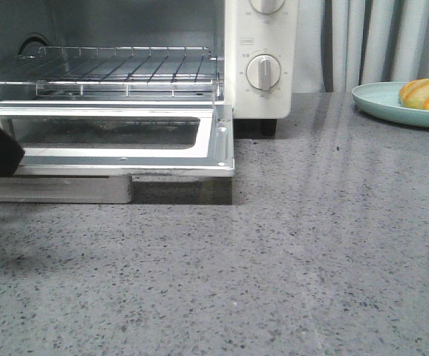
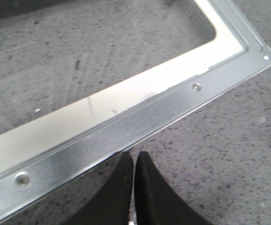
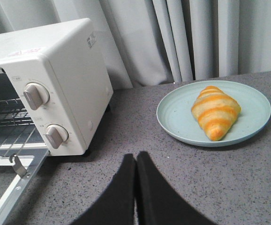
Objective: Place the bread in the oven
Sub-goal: 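Pull the toaster oven door down and open with the left gripper, then grasp the orange-striped croissant on the teal plate with the right gripper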
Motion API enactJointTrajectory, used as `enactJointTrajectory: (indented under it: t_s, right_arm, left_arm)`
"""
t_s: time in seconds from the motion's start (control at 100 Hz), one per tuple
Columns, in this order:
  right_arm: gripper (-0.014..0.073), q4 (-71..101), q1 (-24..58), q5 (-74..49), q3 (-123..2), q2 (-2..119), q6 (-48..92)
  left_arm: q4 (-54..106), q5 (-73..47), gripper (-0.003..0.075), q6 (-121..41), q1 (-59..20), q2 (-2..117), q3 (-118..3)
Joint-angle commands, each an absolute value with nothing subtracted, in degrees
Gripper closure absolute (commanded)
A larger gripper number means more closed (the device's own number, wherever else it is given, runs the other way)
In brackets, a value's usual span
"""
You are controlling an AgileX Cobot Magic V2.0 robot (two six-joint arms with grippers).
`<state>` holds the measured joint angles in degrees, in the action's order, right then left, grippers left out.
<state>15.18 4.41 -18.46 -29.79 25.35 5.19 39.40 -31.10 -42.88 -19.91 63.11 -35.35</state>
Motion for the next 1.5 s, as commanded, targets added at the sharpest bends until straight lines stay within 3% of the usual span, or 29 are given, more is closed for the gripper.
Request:
enactJointTrajectory:
  t_s: [0.0,0.17,0.36,0.44,0.59,0.66,0.97,1.39,1.44,1.49]
  right_arm:
    - [0.0662,14.61,4.57,-14.33,-31.88,26.48,5.78]
    - [0.0662,14.61,4.57,-14.82,-32.67,29.40,5.78]
    - [0.0641,14.57,4.31,-18.66,-40.82,41.81,5.78]
    - [0.0551,14.46,3.71,-20.42,-46.32,48.33,5.78]
    - [0.0223,13.90,0.81,-27.13,-57.83,61.36,5.78]
    - [0.0147,12.27,-0.72,-31.42,-63.00,67.25,5.78]
    - [0.0204,3.22,-2.69,-28.98,-75.19,85.61,5.78]
    - [0.0205,0.71,-2.69,-26.27,-75.72,100.35,5.78]
    - [0.0235,0.84,-2.69,-26.92,-75.72,101.57,5.48]
    - [0.0323,1.52,-2.69,-27.58,-75.72,102.48,5.33]
  left_arm:
    - [41.08,-27.69,0.0742,-42.78,-19.99,61.00,-35.80]
    - [42.08,-28.55,0.0742,-42.78,-19.99,57.73,-35.80]
    - [43.81,-29.47,0.0742,-42.78,-19.99,47.63,-35.80]
    - [43.69,-29.88,0.0742,-42.89,-19.99,42.98,-35.80]
    - [43.20,-30.37,0.0742,-42.89,-19.99,35.27,-35.80]
    - [43.20,-30.37,0.0742,-42.89,-19.99,32.25,-35.80]
    - [43.64,-31.57,0.0742,-42.78,-19.99,27.16,-35.80]
    - [44.00,-32.12,0.0742,-42.71,-19.99,27.16,-35.80]
    - [44.00,-32.12,0.0742,-42.71,-19.99,27.16,-35.80]
    - [44.00,-32.12,0.0742,-42.71,-19.99,27.16,-35.80]
